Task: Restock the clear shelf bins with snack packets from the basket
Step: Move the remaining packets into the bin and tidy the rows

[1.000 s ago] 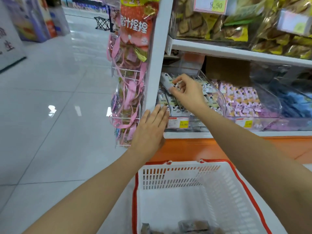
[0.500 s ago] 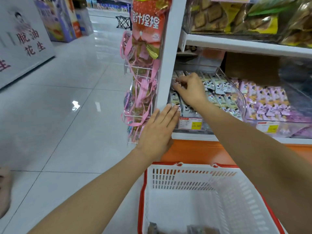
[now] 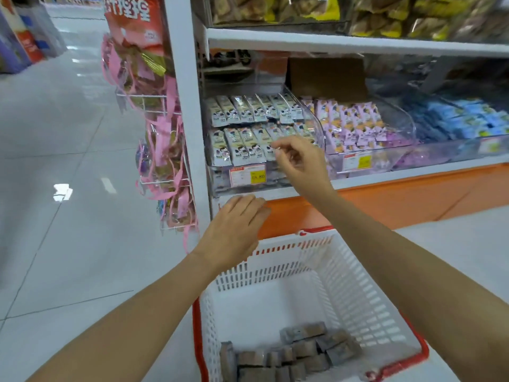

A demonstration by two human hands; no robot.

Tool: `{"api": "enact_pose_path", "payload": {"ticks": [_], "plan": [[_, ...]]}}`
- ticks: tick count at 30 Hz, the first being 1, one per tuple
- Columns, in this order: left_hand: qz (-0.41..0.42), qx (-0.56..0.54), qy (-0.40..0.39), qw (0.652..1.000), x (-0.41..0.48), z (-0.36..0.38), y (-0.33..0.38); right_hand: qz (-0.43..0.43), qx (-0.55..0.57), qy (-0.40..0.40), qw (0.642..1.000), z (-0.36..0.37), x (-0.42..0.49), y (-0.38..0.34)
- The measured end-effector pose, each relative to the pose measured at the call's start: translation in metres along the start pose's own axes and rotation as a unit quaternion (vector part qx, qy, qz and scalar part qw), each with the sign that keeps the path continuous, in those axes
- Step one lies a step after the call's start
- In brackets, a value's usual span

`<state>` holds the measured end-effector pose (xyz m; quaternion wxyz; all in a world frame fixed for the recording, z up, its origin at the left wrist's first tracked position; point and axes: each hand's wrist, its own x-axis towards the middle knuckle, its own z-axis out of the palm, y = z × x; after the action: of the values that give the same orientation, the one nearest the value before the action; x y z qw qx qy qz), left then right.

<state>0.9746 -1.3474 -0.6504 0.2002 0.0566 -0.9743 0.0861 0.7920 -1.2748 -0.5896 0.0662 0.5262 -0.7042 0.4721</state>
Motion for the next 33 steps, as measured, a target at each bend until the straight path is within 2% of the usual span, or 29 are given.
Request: {"api": "enact_pose_path", "payload": {"ticks": [4,7,12,16,21,25,33], "plan": [[0.027,0.005,-0.089,0.996,-0.007,0.022,0.004,0.034,-0.01,-0.003,0.999,-0.007,-0.056,0.023],[0.016,0.009,-0.143,0.99,-0.021,0.049,0.007,0.06,-0.038,-0.026,0.997,0.002,-0.097,0.038],[0.004,0.014,-0.231,0.973,-0.059,0.095,0.003,0.109,-0.069,-0.115,0.985,0.032,-0.155,0.062],[-0.031,-0.009,-0.247,0.968,-0.08,0.119,-0.007,0.143,-0.07,-0.182,0.97,0.058,-0.186,0.081],[-0.03,-0.049,-0.225,0.973,-0.09,0.133,-0.015,0.143,-0.047,-0.274,0.95,0.094,-0.213,0.091],[-0.058,-0.078,-0.207,0.973,-0.091,0.131,-0.017,0.138,-0.016,-0.392,0.91,0.131,-0.229,0.097],[-0.107,-0.1,-0.192,0.97,-0.096,0.133,-0.016,0.131,-0.012,-0.605,0.786,0.197,-0.27,0.097]]}}
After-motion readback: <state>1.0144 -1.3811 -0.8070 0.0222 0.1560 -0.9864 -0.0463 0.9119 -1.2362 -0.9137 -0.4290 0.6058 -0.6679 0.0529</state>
